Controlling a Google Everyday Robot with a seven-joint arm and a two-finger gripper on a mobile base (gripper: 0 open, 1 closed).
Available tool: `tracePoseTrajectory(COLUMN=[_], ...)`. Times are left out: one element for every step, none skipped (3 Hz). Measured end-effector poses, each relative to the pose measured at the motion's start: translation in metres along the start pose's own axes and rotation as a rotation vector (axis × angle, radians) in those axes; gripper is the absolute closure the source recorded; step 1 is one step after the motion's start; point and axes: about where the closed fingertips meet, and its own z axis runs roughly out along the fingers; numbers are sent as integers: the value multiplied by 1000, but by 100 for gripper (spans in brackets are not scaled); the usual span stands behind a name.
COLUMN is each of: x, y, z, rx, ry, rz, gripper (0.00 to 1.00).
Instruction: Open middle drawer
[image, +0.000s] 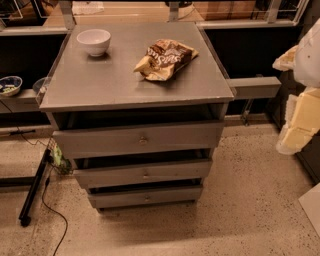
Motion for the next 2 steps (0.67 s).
tracePoseTrajectory(x=[0, 0], y=[0, 0], z=[0, 0], rx=[0, 0], ry=[0, 0], rz=[0, 0], gripper=[0, 16])
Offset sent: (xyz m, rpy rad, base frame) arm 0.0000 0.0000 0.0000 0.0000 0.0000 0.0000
